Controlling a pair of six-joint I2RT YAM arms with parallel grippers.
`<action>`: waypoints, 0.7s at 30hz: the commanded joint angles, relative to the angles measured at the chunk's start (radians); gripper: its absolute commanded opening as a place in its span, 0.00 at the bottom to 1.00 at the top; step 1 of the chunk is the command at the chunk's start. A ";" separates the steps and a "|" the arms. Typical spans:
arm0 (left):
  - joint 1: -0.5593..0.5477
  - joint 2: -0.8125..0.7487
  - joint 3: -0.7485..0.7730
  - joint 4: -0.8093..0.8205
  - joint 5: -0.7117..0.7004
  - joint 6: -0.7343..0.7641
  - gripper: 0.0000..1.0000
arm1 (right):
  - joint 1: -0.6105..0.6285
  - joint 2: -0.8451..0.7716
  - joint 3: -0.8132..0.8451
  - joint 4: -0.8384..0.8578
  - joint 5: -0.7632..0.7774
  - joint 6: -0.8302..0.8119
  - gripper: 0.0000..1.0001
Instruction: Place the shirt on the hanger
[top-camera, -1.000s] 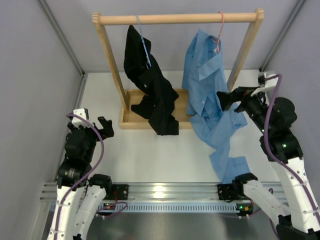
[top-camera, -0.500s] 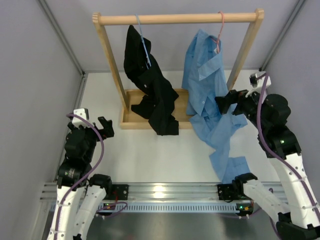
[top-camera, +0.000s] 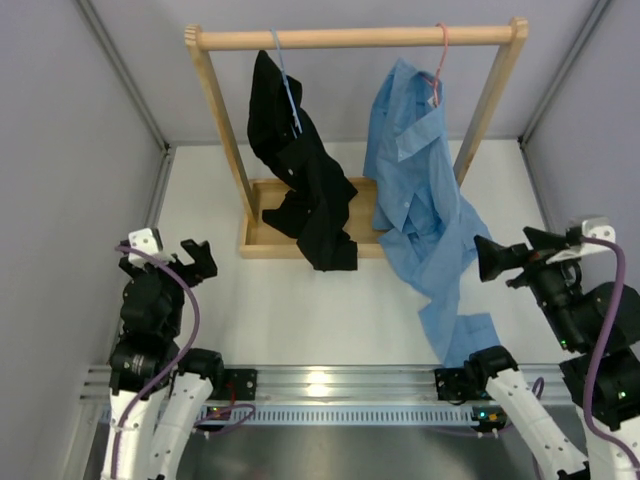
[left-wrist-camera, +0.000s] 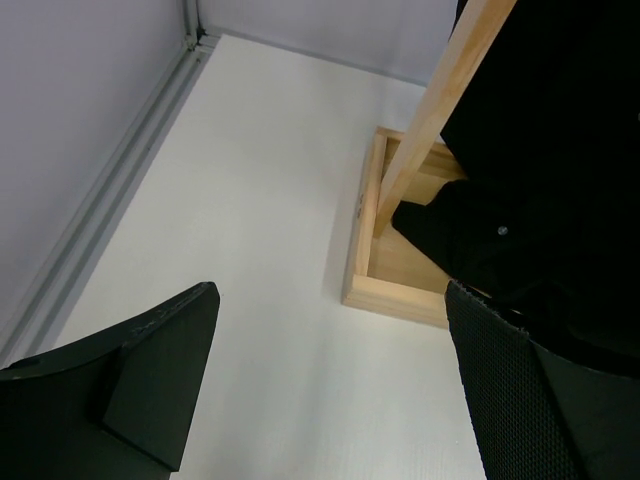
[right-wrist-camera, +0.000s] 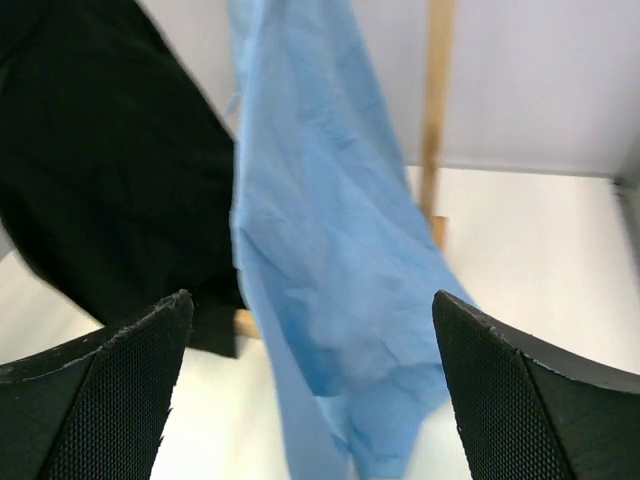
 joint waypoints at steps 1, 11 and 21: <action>0.008 -0.066 -0.003 -0.002 -0.051 -0.017 0.98 | 0.016 -0.058 0.019 -0.148 0.247 -0.047 1.00; 0.007 -0.081 -0.060 0.006 0.201 -0.017 0.98 | 0.080 -0.223 -0.177 -0.104 0.321 -0.113 1.00; 0.004 -0.115 -0.073 0.012 0.218 -0.018 0.98 | 0.089 -0.281 -0.234 -0.062 0.278 -0.086 1.00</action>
